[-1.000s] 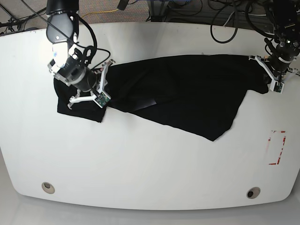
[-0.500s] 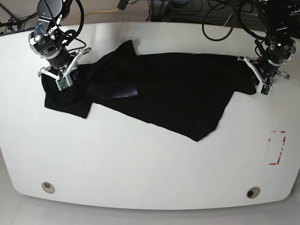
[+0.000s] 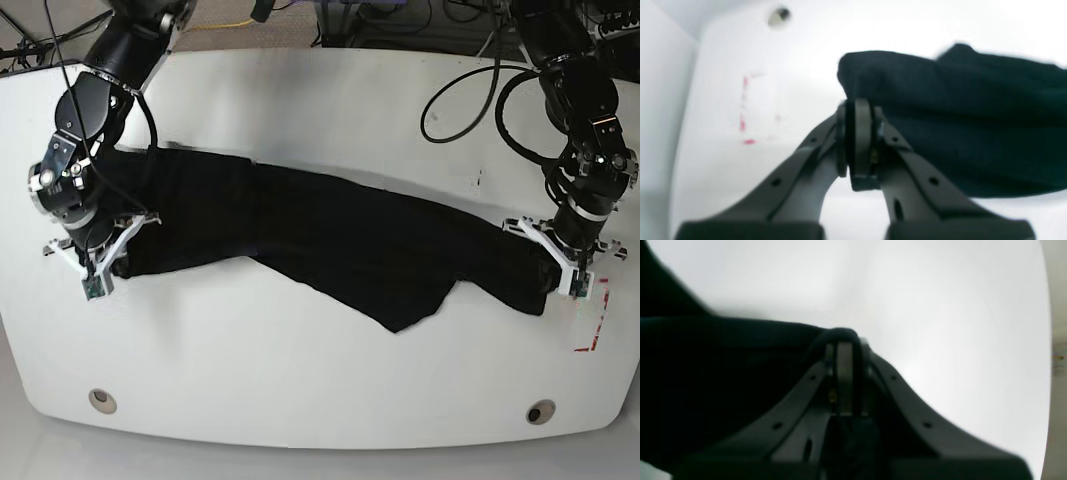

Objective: Fold the T-shirt properly
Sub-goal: 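Lift the shirt with both grippers and drag it flat across the table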

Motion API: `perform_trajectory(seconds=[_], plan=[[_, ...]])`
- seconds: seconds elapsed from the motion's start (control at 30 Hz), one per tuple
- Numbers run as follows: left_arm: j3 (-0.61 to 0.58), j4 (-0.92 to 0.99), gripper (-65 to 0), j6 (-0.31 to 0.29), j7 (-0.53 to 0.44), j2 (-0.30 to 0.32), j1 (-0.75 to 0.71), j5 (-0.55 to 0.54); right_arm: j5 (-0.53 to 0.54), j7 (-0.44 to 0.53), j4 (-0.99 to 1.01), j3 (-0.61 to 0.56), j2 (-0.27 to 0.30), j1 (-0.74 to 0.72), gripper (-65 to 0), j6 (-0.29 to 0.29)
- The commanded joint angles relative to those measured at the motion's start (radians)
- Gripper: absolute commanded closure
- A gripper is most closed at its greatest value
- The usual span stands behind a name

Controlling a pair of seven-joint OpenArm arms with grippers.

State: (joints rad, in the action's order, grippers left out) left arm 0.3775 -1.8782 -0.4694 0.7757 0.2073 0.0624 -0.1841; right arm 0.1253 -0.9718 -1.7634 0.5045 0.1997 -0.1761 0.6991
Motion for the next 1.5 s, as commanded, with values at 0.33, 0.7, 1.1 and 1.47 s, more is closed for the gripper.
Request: perform_trajectory(seconds=[0.33, 0.7, 1.1, 1.47], plan=[[0.005, -0.021, 0.0, 0.007, 0.107, 0.021, 0.319, 0.186, 0.007, 0.023, 0.132, -0.168, 0.079, -0.328, 0.0, -0.001], [0.007, -0.008, 0.0, 0.007, 0.109, 0.070, 0.583, 0.193, 0.007, -0.026, 0.218, -0.300, 0.131, -0.629, 0.0, -0.001], [0.005, 0.095, 0.0, 0.005, 0.110, 0.099, 0.824, 0.185, 0.015, -0.155, 0.159, -0.387, 0.202, -0.899, 0.0, -0.001], [-0.028, 0.059, 0.0, -0.002, 0.110, 0.091, 0.684, 0.180, 0.015, -0.213, -0.096, -0.301, 0.225, -0.615, 0.0, -0.001]])
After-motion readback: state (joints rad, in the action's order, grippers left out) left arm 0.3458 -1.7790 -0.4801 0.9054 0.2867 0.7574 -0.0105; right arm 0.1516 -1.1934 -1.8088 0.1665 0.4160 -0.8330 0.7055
